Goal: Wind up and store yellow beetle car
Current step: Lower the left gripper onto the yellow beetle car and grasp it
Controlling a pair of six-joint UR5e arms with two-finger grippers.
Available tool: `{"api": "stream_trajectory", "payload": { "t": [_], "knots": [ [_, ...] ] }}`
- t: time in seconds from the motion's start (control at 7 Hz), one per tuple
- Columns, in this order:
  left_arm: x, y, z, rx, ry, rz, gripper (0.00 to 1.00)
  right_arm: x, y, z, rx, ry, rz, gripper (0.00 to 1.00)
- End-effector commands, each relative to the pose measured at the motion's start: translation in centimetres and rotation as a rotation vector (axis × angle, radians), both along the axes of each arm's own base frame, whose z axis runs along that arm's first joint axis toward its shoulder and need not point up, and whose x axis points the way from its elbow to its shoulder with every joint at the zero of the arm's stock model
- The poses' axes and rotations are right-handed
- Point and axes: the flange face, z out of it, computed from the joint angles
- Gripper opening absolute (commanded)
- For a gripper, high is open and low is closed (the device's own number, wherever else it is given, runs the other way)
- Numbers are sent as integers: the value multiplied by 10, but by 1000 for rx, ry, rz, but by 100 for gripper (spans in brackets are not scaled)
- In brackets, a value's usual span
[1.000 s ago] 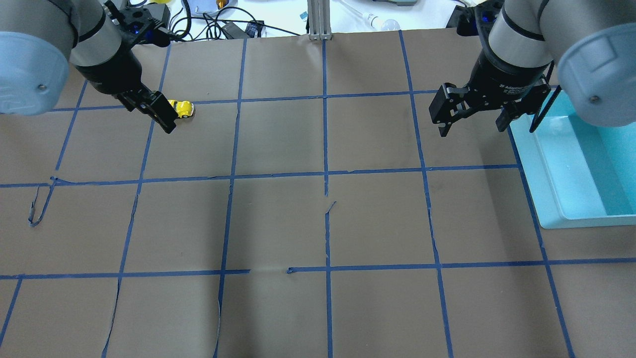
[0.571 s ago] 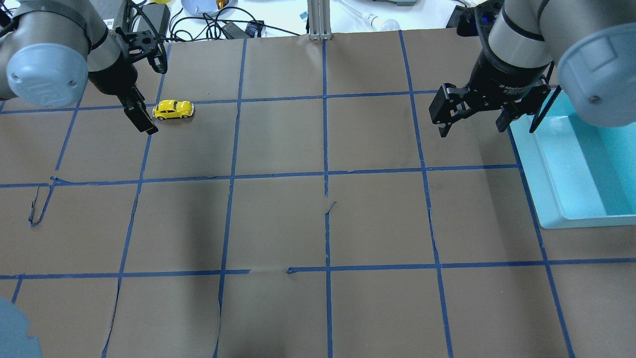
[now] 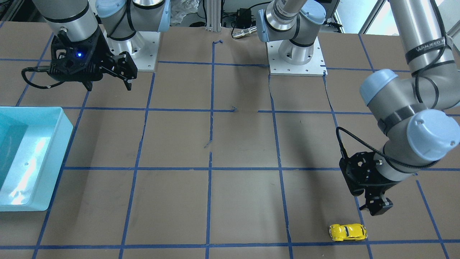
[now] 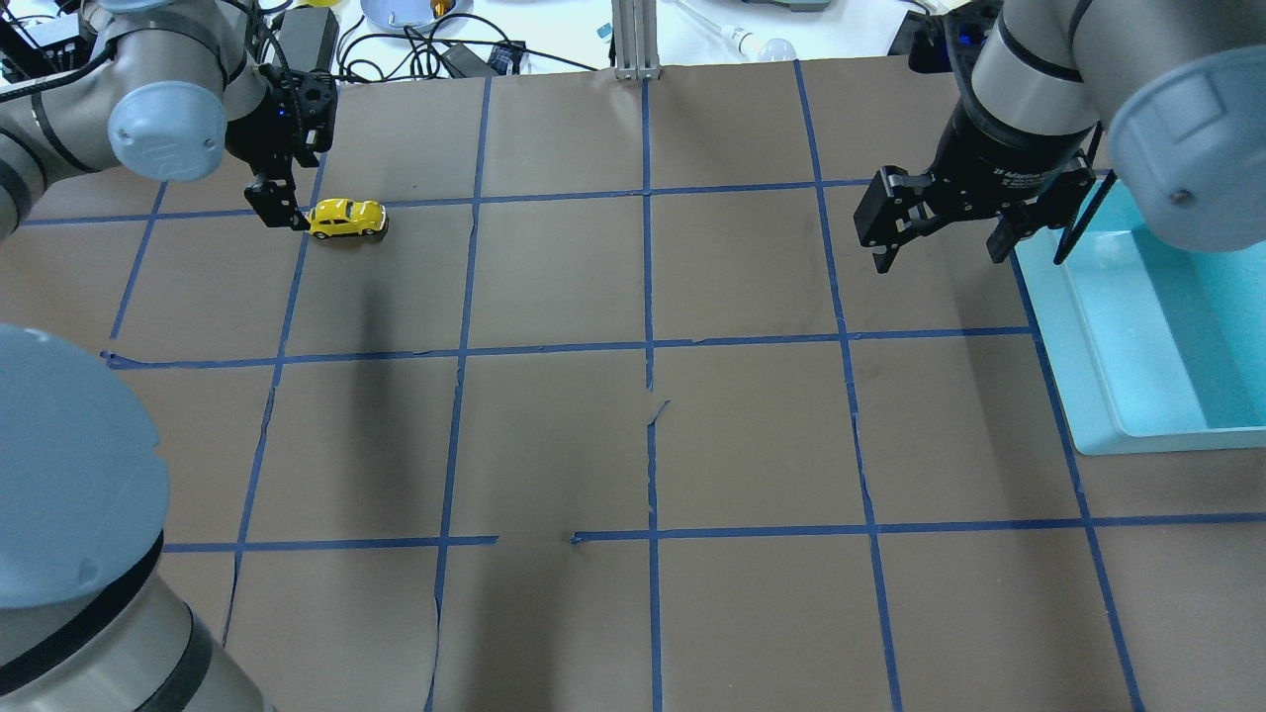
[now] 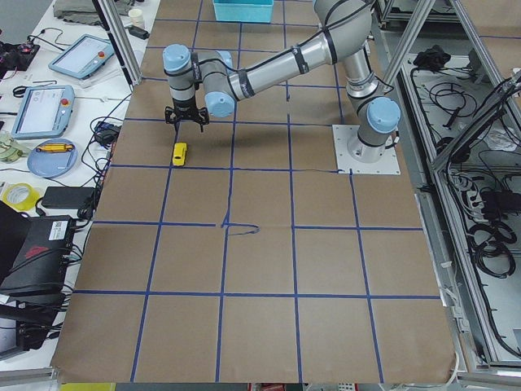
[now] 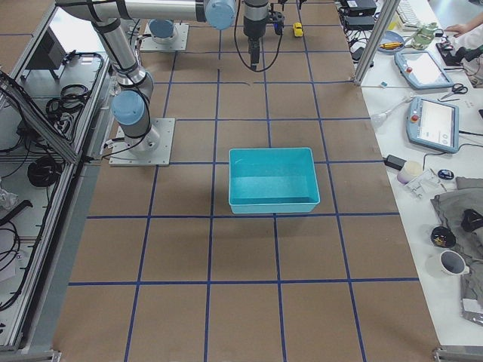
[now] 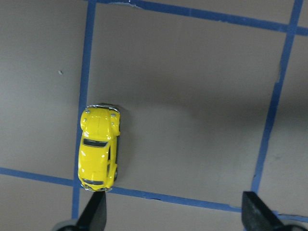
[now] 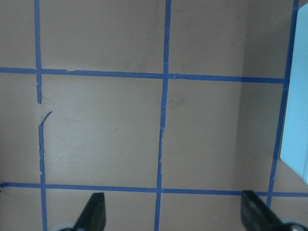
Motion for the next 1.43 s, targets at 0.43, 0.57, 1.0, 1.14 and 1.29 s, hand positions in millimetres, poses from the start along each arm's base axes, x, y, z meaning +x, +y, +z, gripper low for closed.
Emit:
{"api": "stream_trajectory", "payload": {
  "t": [0.43,0.57,1.0,1.14,1.29],
  "knots": [
    [12,-53,-67,36,43,-34,98,1,0,0,1,-13,1,100],
    [15,-55,-74,43,43,-30,98,1,0,0,1,-13,1,100],
    [22,-50,-88,66,50,-15,94,2,0,0,1,-15,1,100],
    [22,-48,-89,72,45,-15,89,1,0,0,1,-13,1,100],
    [23,-48,-90,67,45,-15,76,1,0,0,1,-13,1,100]
  ]
}}
